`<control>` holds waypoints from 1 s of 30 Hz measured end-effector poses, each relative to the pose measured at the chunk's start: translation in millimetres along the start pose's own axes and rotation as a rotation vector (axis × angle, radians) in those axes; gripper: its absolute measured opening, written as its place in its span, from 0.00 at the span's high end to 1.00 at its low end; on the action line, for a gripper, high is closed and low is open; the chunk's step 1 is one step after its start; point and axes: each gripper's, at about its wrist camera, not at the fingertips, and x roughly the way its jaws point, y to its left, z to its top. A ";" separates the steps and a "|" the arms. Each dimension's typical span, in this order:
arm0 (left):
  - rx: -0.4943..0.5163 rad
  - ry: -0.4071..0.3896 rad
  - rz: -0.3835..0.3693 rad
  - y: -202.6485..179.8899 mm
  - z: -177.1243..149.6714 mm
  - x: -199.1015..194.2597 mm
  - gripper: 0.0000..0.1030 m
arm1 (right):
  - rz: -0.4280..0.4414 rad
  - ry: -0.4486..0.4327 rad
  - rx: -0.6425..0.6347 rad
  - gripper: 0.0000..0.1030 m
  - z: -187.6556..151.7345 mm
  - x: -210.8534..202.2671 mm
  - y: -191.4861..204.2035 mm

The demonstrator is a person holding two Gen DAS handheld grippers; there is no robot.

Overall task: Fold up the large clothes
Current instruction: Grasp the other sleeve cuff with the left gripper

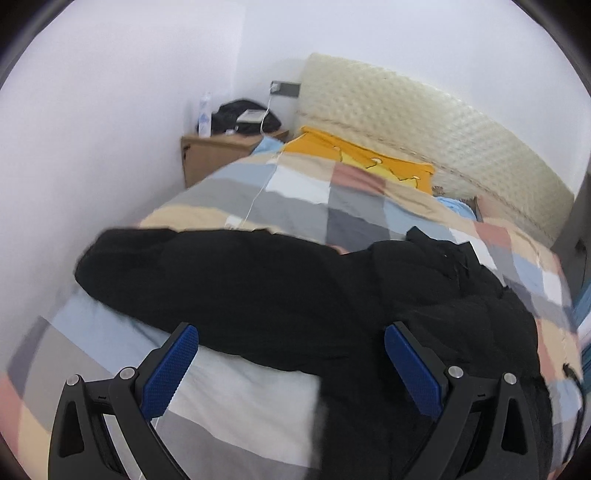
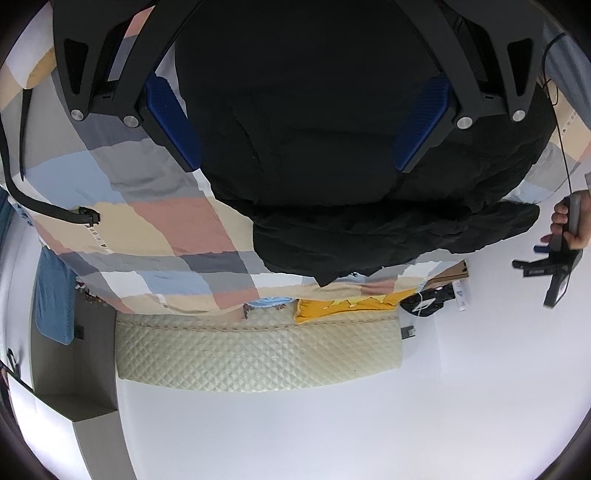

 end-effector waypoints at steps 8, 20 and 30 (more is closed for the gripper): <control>-0.056 0.062 -0.008 70.4 -0.8 53.1 0.01 | -0.013 0.047 -0.033 0.00 5.6 20.9 17.4; -0.283 0.073 -0.047 167.1 -7.3 137.7 0.01 | -0.068 0.101 -0.096 0.00 0.3 59.2 61.0; -0.412 -0.030 -0.095 215.9 3.5 176.6 0.01 | -0.128 0.115 -0.049 0.00 11.0 78.3 61.7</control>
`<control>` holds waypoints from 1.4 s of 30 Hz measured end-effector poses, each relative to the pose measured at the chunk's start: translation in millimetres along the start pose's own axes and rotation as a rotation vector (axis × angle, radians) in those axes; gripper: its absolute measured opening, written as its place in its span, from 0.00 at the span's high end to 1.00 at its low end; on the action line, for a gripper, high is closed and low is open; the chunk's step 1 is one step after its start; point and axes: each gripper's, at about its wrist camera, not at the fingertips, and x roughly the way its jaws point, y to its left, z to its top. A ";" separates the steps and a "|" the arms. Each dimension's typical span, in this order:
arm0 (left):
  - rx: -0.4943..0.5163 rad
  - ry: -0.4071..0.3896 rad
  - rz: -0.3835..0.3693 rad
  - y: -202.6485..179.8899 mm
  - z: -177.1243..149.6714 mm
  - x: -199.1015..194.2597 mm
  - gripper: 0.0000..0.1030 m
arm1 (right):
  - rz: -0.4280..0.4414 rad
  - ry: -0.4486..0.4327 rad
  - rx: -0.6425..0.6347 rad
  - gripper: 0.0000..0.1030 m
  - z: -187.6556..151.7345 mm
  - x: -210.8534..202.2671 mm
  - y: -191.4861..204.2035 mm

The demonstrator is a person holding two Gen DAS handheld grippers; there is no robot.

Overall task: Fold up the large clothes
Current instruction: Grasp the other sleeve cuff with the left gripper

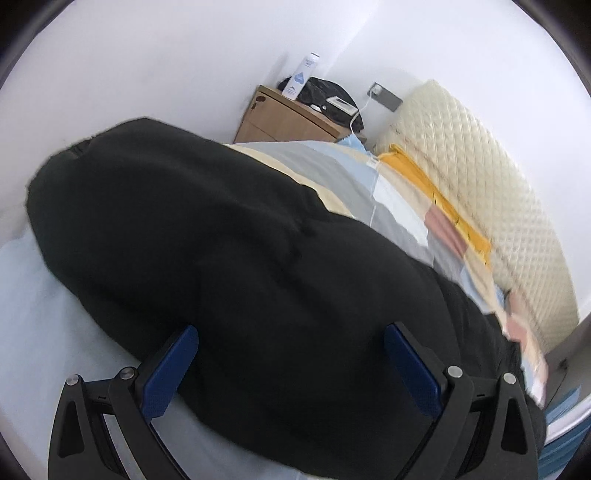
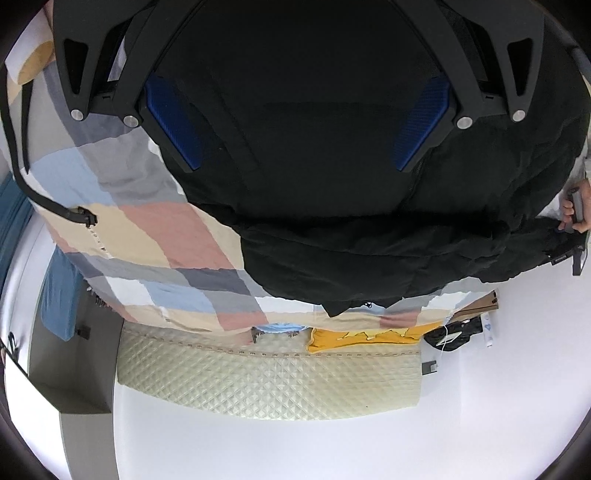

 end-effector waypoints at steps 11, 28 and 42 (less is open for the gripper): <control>-0.181 -0.074 -0.130 30.2 11.5 7.9 0.02 | 0.030 0.088 -0.007 0.00 2.0 32.8 17.1; -0.337 -0.104 -0.009 105.4 12.0 -31.4 0.07 | 0.037 0.081 0.009 0.00 5.4 19.6 21.6; -0.335 -0.163 0.280 23.7 43.6 -63.2 0.93 | 0.098 0.060 0.056 0.00 9.9 -0.8 9.0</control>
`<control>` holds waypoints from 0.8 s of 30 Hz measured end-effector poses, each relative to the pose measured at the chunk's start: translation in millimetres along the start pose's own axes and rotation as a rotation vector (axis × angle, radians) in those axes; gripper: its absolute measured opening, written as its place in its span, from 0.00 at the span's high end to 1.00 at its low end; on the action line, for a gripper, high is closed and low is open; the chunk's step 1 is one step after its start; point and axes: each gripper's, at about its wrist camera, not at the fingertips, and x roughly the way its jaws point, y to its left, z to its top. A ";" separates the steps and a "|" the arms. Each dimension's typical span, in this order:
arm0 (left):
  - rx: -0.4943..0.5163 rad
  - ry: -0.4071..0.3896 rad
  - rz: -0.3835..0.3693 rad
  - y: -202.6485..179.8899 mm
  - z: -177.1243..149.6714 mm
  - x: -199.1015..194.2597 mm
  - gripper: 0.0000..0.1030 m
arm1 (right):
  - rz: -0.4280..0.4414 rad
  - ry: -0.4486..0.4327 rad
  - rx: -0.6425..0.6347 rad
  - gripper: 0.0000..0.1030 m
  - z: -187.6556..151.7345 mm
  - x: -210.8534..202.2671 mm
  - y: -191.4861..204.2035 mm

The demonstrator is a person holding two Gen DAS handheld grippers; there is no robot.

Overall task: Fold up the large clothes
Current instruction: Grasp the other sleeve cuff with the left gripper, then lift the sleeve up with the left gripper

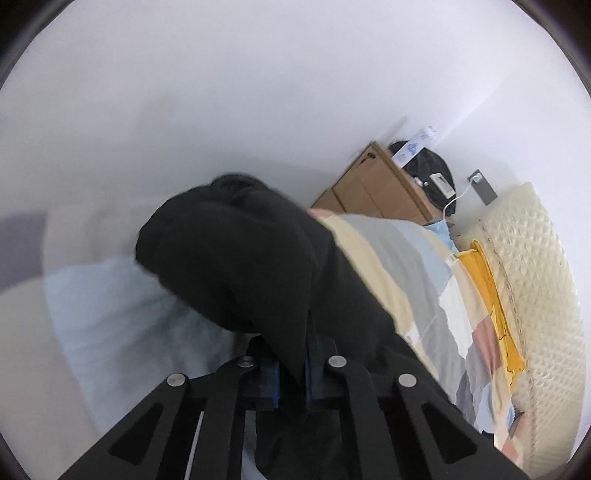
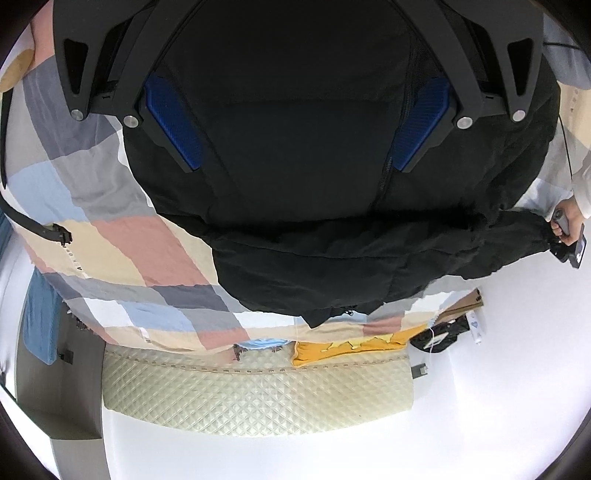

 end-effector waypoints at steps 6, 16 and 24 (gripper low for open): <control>0.115 -0.088 -0.029 -47.4 12.7 -71.3 0.94 | 0.030 -0.022 0.001 0.00 -4.3 -11.2 -12.0; 0.321 -0.209 -0.162 -171.1 -7.4 -198.5 0.95 | 0.046 -0.123 0.018 0.00 1.1 -42.9 -41.1; 0.484 -0.235 -0.311 -274.7 -62.5 -298.9 0.95 | 0.056 -0.157 0.052 0.00 -8.5 -66.6 -72.6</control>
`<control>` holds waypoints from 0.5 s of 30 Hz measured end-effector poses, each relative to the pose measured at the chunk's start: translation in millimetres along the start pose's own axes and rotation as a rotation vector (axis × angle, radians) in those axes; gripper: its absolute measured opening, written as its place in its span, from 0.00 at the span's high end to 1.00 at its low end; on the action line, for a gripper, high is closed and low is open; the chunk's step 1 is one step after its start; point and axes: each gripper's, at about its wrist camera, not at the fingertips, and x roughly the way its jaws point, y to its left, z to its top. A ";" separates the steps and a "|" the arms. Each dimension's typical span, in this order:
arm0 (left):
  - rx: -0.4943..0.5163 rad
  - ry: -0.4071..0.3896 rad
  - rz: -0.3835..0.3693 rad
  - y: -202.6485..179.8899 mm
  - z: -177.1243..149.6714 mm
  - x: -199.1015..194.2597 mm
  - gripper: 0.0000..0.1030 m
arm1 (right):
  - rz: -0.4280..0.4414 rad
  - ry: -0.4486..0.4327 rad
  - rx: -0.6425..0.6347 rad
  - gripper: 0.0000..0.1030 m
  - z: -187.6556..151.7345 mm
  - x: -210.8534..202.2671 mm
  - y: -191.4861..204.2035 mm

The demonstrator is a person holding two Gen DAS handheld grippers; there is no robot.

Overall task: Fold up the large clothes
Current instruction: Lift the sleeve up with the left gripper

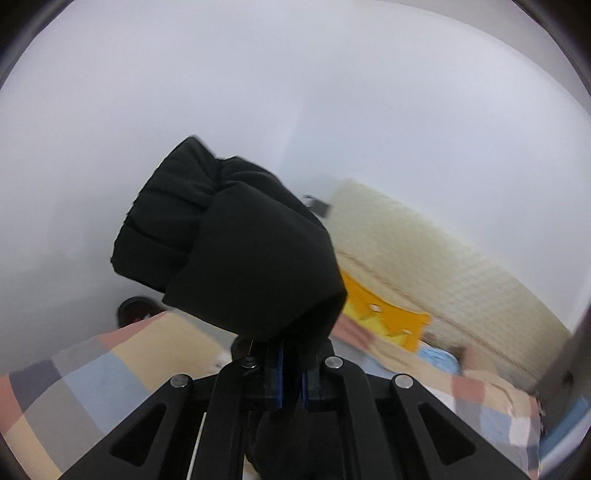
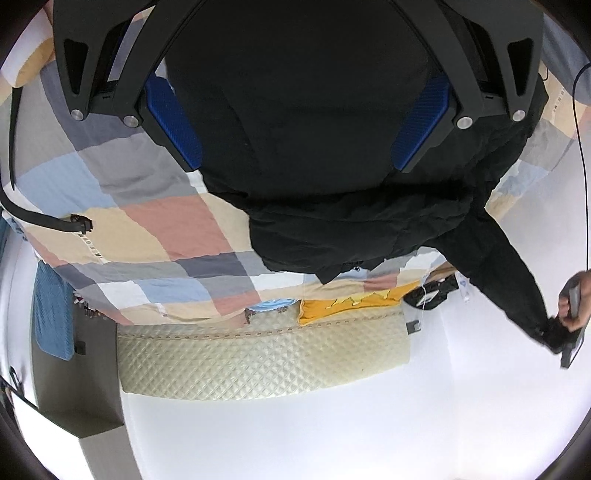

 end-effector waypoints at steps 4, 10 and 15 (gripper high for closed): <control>0.069 0.025 -0.117 -74.2 -17.5 -21.6 0.95 | -0.009 -0.017 0.022 0.00 0.6 -12.7 -15.2; 0.155 0.090 -0.249 -173.8 -60.1 -26.4 0.95 | -0.007 -0.056 -0.018 0.00 3.9 -26.7 -24.2; 0.260 0.171 -0.334 -245.8 -116.8 -19.9 0.95 | -0.010 -0.069 -0.002 0.00 7.1 -30.2 -40.0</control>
